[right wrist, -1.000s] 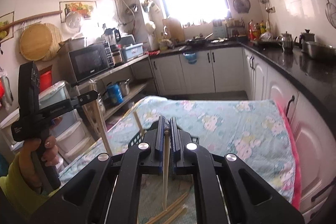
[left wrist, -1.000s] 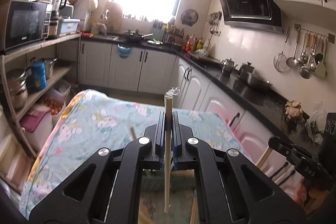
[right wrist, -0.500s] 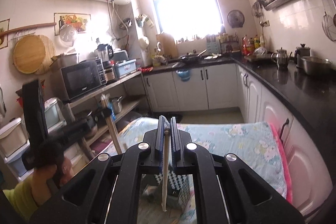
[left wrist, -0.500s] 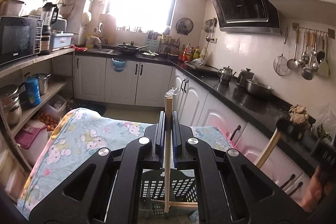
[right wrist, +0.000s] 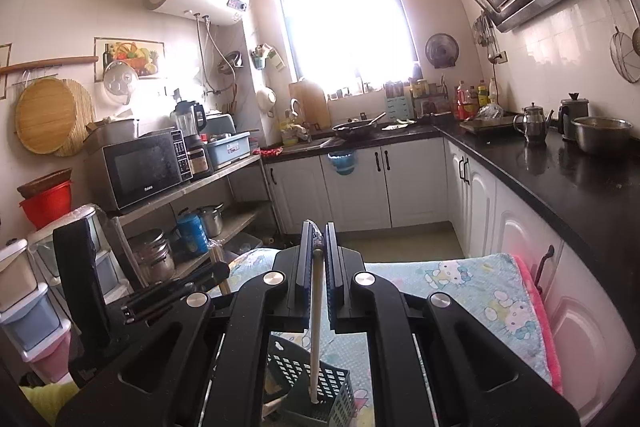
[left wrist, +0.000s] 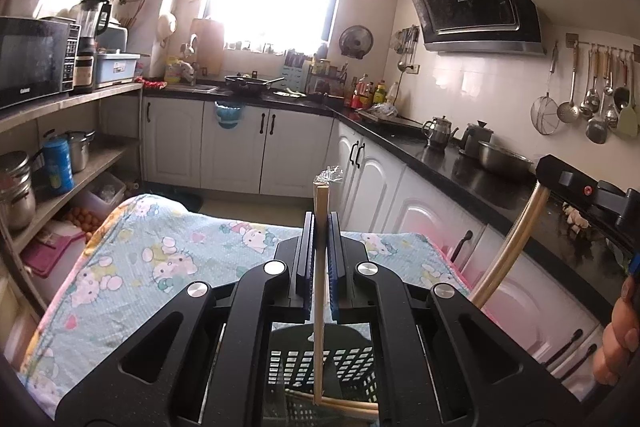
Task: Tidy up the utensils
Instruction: 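Carry the chopsticks with the left gripper above the green caddy, then lower the chopsticks into the caddy and open the left gripper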
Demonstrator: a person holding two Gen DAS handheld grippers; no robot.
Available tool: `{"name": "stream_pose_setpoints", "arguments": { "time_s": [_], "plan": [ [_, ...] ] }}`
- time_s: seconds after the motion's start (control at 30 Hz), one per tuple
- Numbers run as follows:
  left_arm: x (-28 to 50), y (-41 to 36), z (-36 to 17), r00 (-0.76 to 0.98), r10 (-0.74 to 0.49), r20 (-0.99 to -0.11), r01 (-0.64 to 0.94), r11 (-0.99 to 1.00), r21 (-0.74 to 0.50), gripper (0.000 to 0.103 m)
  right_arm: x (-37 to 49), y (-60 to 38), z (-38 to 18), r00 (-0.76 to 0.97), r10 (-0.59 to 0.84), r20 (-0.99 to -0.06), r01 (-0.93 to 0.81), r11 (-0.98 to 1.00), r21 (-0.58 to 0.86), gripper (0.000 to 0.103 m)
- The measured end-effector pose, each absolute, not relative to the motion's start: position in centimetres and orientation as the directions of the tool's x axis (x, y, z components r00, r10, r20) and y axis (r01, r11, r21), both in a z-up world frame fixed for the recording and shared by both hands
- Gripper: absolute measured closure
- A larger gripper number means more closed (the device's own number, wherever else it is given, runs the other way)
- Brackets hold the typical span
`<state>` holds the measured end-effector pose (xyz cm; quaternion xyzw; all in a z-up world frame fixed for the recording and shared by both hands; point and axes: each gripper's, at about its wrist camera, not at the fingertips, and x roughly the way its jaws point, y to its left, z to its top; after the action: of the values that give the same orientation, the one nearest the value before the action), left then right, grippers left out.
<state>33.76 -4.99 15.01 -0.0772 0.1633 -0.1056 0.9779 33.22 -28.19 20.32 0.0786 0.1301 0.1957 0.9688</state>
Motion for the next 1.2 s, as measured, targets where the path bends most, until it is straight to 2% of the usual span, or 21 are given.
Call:
{"name": "stream_pose_setpoints", "arguments": {
  "time_s": [0.27,1.2],
  "plan": [
    [34.0,-4.7,12.8,0.915,-0.243,-0.323,0.182,0.961,-0.209,0.101,34.3,-26.6,17.4,0.888,0.375,-0.265,-0.343,0.926,0.161,0.097],
    [33.7,-4.1,7.5,0.868,-0.285,-0.407,0.178,0.943,-0.281,0.101,34.8,-26.8,10.5,0.85,0.37,-0.375,-0.311,0.927,0.212,0.096]
  ]
}}
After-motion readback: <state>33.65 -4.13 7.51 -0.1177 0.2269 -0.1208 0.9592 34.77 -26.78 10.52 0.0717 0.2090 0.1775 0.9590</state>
